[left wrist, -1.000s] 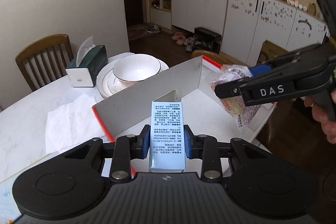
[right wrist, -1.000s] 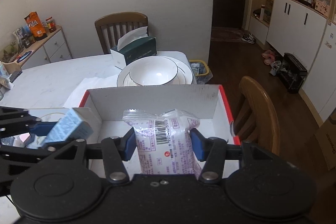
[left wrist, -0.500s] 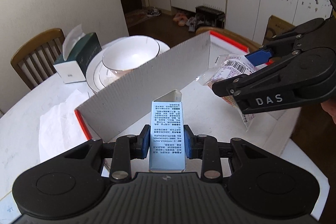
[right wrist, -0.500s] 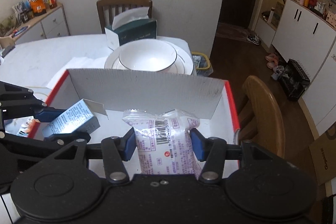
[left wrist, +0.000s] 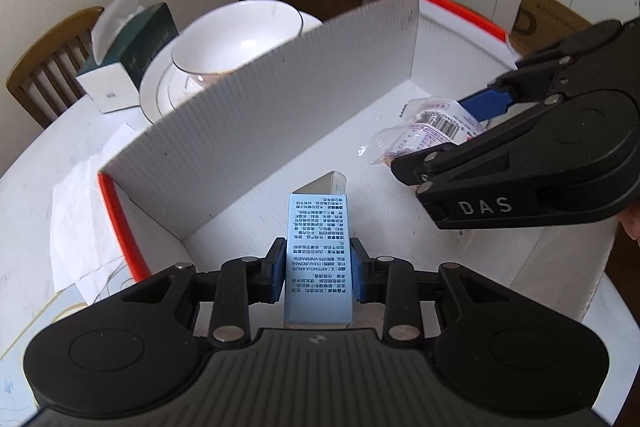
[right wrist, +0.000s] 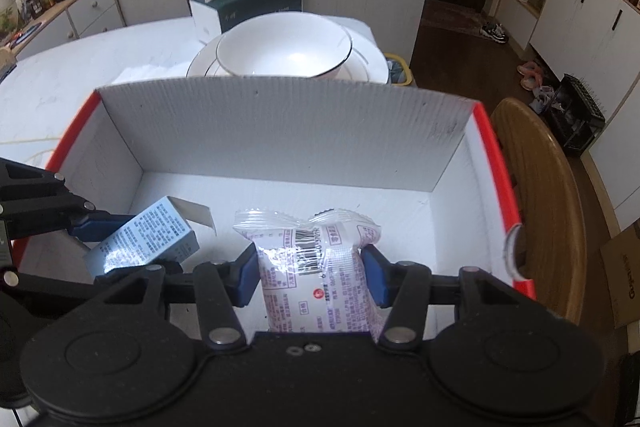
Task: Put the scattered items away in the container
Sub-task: 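Carry the medicine box and snack bag with both tools over the red shoebox, then lower both items into the shoebox and open both tools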
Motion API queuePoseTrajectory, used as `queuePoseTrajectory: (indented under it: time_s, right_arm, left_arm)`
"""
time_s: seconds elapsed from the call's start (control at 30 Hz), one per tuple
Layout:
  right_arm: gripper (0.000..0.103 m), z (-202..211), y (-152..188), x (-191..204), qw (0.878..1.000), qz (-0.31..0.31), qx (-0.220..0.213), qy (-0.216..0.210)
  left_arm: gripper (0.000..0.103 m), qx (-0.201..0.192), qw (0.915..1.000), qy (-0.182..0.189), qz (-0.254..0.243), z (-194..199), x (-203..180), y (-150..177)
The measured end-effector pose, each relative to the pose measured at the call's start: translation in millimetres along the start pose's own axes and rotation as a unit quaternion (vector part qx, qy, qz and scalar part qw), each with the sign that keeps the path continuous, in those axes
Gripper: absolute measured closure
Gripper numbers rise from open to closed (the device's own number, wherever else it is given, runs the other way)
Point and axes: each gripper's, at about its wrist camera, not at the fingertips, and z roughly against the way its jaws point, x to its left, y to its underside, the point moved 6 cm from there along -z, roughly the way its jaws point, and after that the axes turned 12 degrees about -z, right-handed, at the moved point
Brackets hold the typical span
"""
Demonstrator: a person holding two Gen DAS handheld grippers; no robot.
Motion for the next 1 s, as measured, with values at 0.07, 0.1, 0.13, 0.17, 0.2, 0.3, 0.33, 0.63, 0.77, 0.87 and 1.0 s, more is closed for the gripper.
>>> queuePoseTrajectory:
  time_s: [0.07,0.1,0.13,0.17,0.2,0.3,0.33,0.63,0.77,0.87,1.0]
  right_arm:
    - [0.051,-3.2,3.2,0.3,1.000,0.002,0.010,0.001]
    - [0.051,-4.4,4.8,0.1,1.000,0.005,0.014,0.001]
    - [0.051,-5.6,6.2,-0.7,1.000,0.007,0.017,0.001]
    - [0.051,-6.8,7.5,-1.0,1.000,0.008,0.021,0.002]
    - [0.051,-7.9,8.6,-1.4,1.000,0.008,0.025,0.002]
    - [0.051,-8.9,9.0,-2.6,1.000,0.006,0.031,0.002]
    - [0.051,-9.9,8.4,-2.0,0.999,0.006,0.033,0.003]
    - [0.051,-16.6,11.9,3.0,0.999,0.015,0.050,0.010]
    - [0.050,-17.1,13.5,1.8,0.998,0.009,0.055,0.008]
    - [0.050,-17.7,14.3,0.0,0.998,0.003,0.059,0.004]
    - [0.049,-18.5,13.7,-1.9,0.998,0.001,0.063,0.003]
  left_arm:
    - [0.073,0.007,1.0000,0.002,-0.003,-2.9,-1.1,0.6]
    - [0.073,0.011,0.9999,0.004,-0.001,-4.4,-1.1,0.7]
    - [0.073,0.015,0.9999,0.007,0.001,-5.8,-1.1,0.9]
    - [0.073,0.018,0.9998,0.010,0.002,-7.4,-1.4,0.8]
    - [0.073,0.021,0.9997,0.013,0.003,-8.6,-1.9,0.8]
    - [0.073,0.029,0.9994,0.021,0.002,-11.6,-4.2,0.5]
    - [0.073,0.031,0.9993,0.022,0.001,-12.2,-4.8,0.7]
    - [0.073,0.058,0.9978,0.032,-0.006,-20.9,-10.7,2.7]
    - [0.073,0.071,0.9969,0.033,-0.010,-23.7,-12.1,4.3]
    - [0.073,0.079,0.9962,0.035,-0.012,-25.4,-12.9,4.6]
    - [0.073,0.092,0.9948,0.041,-0.015,-28.3,-13.5,5.7]
